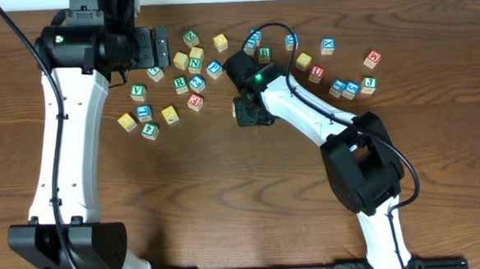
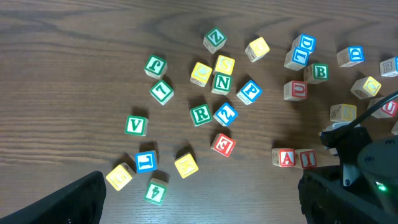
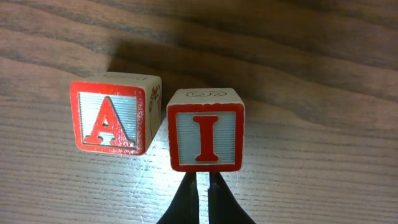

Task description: Spell out AI2

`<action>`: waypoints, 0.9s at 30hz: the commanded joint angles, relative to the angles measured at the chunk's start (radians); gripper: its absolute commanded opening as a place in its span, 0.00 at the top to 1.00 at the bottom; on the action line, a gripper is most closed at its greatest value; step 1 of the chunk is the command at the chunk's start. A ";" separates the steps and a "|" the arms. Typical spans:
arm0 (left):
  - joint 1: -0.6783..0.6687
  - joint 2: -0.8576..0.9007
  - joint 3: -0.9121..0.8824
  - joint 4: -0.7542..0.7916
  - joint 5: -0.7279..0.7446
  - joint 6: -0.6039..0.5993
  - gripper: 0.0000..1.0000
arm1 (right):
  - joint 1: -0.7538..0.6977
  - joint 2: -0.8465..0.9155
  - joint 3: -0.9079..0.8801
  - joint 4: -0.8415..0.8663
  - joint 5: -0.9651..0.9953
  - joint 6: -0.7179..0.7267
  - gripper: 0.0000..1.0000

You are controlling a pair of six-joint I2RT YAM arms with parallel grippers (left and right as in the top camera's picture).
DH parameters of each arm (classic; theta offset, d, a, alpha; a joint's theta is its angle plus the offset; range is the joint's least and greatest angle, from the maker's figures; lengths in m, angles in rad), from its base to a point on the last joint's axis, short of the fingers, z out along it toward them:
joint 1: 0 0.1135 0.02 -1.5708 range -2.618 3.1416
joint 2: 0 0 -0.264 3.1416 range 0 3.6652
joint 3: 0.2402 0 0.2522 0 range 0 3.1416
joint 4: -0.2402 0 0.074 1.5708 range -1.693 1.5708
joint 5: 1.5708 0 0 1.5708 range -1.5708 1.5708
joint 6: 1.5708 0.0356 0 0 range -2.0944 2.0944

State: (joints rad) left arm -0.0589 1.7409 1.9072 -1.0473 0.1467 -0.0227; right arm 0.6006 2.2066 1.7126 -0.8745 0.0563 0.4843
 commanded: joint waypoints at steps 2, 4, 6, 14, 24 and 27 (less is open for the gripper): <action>0.003 -0.011 0.020 -0.002 -0.010 -0.001 0.02 | 0.002 0.008 -0.006 0.008 0.021 -0.014 0.98; 0.003 -0.011 0.020 -0.002 -0.010 -0.001 0.02 | 0.002 0.008 -0.006 0.011 0.021 -0.014 0.98; 0.003 -0.011 0.020 -0.002 -0.010 -0.001 0.02 | 0.002 0.008 -0.006 0.014 0.020 -0.014 0.99; 0.003 -0.011 0.020 -0.002 -0.010 -0.001 0.02 | -0.002 -0.048 0.023 -0.025 -0.060 -0.015 0.99; 0.003 -0.011 0.020 -0.002 -0.010 -0.001 0.03 | -0.072 -0.092 0.009 -0.010 0.042 0.002 0.99; 0.003 -0.011 0.020 -0.002 -0.010 -0.001 0.02 | -0.081 -0.062 -0.002 0.026 0.043 0.014 0.99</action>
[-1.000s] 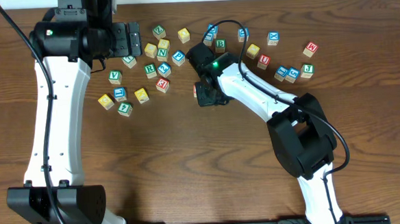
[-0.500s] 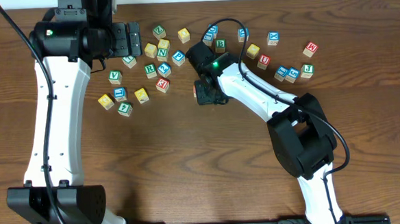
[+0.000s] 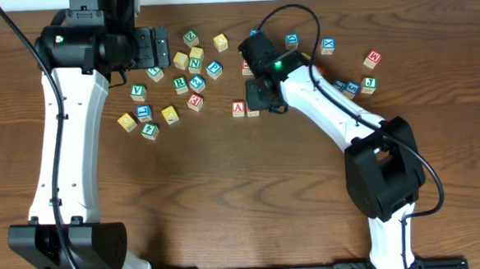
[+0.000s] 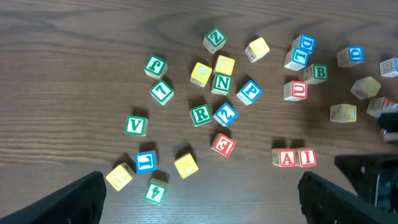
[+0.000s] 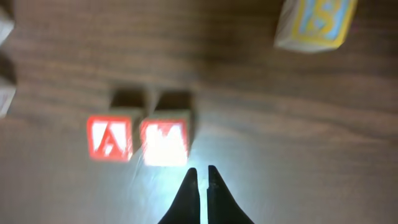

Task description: Spell out AI2

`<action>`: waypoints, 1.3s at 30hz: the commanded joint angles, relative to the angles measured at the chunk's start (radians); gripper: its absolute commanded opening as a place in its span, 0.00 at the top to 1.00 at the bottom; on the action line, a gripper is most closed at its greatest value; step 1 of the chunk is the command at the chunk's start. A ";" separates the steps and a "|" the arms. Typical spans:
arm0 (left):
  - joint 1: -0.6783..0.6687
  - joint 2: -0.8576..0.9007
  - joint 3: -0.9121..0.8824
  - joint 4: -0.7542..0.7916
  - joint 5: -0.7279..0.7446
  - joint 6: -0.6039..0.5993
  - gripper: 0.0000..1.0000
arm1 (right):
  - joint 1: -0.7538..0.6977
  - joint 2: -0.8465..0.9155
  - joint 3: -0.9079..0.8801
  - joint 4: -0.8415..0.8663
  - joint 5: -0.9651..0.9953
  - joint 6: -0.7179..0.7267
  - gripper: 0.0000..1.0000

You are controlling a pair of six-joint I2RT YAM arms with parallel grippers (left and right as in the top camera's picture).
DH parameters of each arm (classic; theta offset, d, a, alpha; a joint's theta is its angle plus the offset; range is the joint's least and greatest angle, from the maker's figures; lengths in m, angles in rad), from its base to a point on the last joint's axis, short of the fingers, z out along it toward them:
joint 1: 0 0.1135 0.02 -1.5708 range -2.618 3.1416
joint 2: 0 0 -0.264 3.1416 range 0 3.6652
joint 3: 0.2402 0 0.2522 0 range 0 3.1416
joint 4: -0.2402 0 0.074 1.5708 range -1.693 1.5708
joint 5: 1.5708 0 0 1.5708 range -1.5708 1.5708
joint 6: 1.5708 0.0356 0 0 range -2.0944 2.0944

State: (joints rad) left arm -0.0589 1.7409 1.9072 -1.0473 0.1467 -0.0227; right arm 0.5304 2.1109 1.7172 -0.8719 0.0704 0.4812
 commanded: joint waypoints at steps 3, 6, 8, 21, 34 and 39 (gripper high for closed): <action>0.003 -0.011 0.020 -0.002 -0.010 -0.001 0.03 | -0.011 0.066 -0.012 0.065 0.028 0.025 0.99; 0.003 -0.011 0.020 -0.002 -0.010 -0.001 0.02 | -0.011 0.075 -0.012 0.079 0.028 0.042 0.99; 0.003 -0.011 0.020 -0.002 -0.010 -0.001 0.03 | -0.011 0.077 -0.012 0.080 0.028 0.042 0.99; 0.003 -0.011 0.020 -0.002 -0.010 -0.001 0.02 | 0.000 0.102 -0.027 0.068 0.020 0.047 0.99; 0.003 -0.011 0.020 -0.002 -0.010 -0.001 0.02 | 0.017 0.102 -0.046 0.094 -0.010 0.046 0.98; 0.003 -0.011 0.020 -0.002 -0.010 -0.001 0.02 | 0.022 0.102 -0.046 0.095 -0.010 0.046 0.98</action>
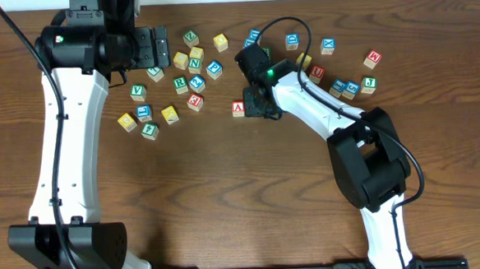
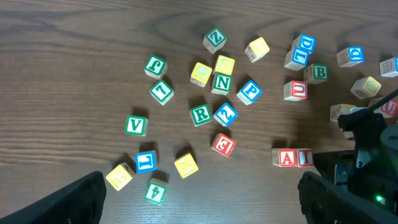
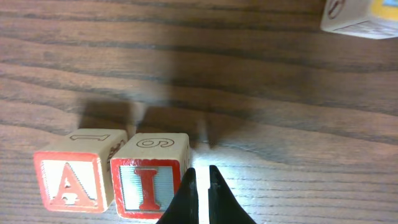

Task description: Spell out AI2

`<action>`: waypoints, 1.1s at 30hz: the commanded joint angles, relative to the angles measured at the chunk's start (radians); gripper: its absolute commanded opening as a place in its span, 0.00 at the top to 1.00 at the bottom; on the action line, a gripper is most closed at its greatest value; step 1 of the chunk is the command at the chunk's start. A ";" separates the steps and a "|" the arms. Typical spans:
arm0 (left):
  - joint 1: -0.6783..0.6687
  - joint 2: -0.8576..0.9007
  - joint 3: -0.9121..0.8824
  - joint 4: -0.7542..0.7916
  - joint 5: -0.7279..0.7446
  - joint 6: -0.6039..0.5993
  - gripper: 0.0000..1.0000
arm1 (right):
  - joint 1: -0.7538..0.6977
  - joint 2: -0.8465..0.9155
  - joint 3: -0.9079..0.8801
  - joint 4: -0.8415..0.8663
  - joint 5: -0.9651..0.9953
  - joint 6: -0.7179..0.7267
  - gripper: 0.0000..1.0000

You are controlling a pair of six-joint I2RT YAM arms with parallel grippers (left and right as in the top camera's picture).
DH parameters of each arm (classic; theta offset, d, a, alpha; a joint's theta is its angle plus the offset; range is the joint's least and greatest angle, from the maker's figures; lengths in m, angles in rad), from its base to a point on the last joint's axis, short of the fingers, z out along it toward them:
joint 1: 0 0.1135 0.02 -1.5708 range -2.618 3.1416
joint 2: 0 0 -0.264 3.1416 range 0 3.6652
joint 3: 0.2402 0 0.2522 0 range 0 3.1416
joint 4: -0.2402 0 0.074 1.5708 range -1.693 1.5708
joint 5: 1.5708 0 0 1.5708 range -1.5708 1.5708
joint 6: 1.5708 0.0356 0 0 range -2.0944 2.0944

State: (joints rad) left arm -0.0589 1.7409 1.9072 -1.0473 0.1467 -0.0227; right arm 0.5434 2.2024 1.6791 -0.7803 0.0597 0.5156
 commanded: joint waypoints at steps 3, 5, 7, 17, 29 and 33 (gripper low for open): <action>0.003 -0.011 0.020 -0.002 -0.010 -0.001 0.02 | 0.010 0.010 -0.008 0.004 0.000 0.012 0.98; 0.003 -0.011 0.020 -0.002 -0.010 -0.001 0.02 | 0.010 0.010 -0.008 0.006 0.000 0.012 0.97; 0.003 -0.011 0.020 -0.002 -0.010 -0.001 0.02 | 0.010 0.010 -0.008 0.007 0.000 0.012 0.97; 0.003 -0.011 0.020 -0.002 -0.010 -0.001 0.02 | 0.021 0.010 -0.008 0.025 -0.003 0.011 0.96; 0.003 -0.011 0.020 -0.002 -0.010 -0.001 0.02 | -0.063 -0.099 0.048 -0.026 -0.014 -0.034 0.82; 0.003 -0.011 0.020 -0.002 -0.010 -0.001 0.02 | -0.114 -0.193 0.048 -0.031 -0.014 -0.047 0.69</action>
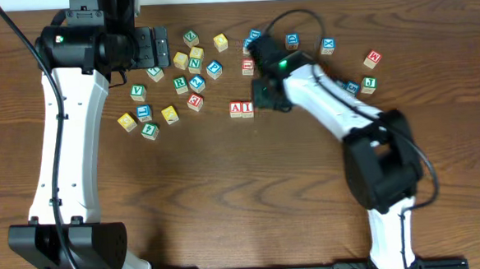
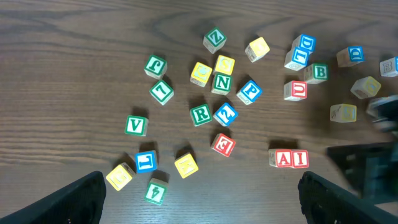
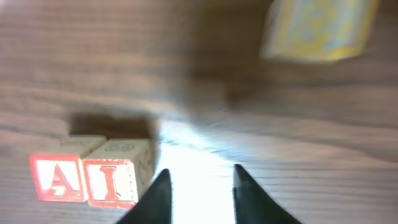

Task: Spell out AI2
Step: 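Lift the right gripper away toward the upper right blocks, then move the left gripper over the blue 2 block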

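The red A block (image 1: 236, 109) and the red I block (image 1: 247, 108) lie side by side, touching, and read "AI" in the overhead view. In the right wrist view A (image 3: 57, 178) and I (image 3: 112, 182) sit low at the left. My right gripper (image 3: 200, 180) is open and empty, just right of the I block (image 2: 300, 158) and apart from it. My left gripper (image 1: 146, 47) hangs wide open and high over the loose blocks, its fingers (image 2: 74, 196) dark at the bottom corners. I cannot pick out a 2 block with certainty.
Several loose letter and number blocks are scattered behind and left of the pair, among them a red block (image 2: 223, 144) and a blue P (image 2: 250, 91). More lie at the back right (image 1: 369, 83). A blurred yellow block (image 3: 317, 28) is ahead of my right gripper.
My right gripper was shut with its tips at the I block's right edge. Now it is open and stands further right, off the block. I now touches A. The left arm is unchanged.
First the shut right gripper was over the pair, with a gap between A and I. Then it was further back and to the right of them. Then its shut tips were at I's right side. Now A and I touch and the gripper is open beside them.
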`<action>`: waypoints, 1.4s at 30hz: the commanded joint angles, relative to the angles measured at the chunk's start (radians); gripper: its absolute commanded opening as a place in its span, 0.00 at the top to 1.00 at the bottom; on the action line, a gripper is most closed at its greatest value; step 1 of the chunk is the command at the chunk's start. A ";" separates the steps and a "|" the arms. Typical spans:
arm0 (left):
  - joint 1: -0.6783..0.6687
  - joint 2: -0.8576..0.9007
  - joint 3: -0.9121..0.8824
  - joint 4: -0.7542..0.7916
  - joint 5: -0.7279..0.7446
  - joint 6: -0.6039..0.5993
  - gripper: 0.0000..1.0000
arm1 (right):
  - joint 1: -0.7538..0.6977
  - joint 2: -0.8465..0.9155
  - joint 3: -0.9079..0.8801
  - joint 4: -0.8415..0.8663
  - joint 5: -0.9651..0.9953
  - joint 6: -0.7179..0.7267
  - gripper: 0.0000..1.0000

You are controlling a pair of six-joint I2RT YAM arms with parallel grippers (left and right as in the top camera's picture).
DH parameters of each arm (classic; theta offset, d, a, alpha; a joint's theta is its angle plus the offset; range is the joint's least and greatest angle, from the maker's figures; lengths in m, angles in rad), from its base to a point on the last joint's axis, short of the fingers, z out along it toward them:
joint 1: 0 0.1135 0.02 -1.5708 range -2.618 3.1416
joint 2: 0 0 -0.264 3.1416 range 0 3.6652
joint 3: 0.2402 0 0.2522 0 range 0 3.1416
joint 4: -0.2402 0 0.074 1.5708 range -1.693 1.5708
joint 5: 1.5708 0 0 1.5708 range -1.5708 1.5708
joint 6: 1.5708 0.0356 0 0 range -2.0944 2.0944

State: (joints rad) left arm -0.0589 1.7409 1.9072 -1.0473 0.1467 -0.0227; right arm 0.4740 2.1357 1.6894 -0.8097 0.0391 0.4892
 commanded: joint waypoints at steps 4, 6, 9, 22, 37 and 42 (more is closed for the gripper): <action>0.003 -0.011 0.020 -0.002 -0.010 -0.001 0.02 | -0.111 -0.216 0.038 -0.023 0.006 -0.020 0.63; 0.003 -0.011 0.020 -0.006 -0.009 -0.002 0.02 | -0.146 -0.249 0.038 -0.042 0.006 -0.020 0.61; 0.003 -0.011 0.020 -0.005 -0.002 -0.002 0.02 | -0.187 -0.281 0.038 -0.073 0.006 -0.031 0.61; -0.024 0.043 0.020 0.048 0.002 -0.038 0.20 | -0.227 -0.288 0.037 -0.121 -0.023 -0.087 0.55; -0.124 0.390 0.020 0.114 -0.159 -0.687 0.35 | -0.205 -0.288 0.037 -0.147 -0.023 -0.087 0.50; -0.124 0.467 0.020 0.138 -0.158 -0.800 0.35 | -0.204 -0.288 0.036 -0.153 -0.022 -0.087 0.50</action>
State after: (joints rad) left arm -0.1852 2.1750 1.9148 -0.9184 0.0200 -0.6914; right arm 0.2661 1.8450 1.7218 -0.9596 0.0177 0.4122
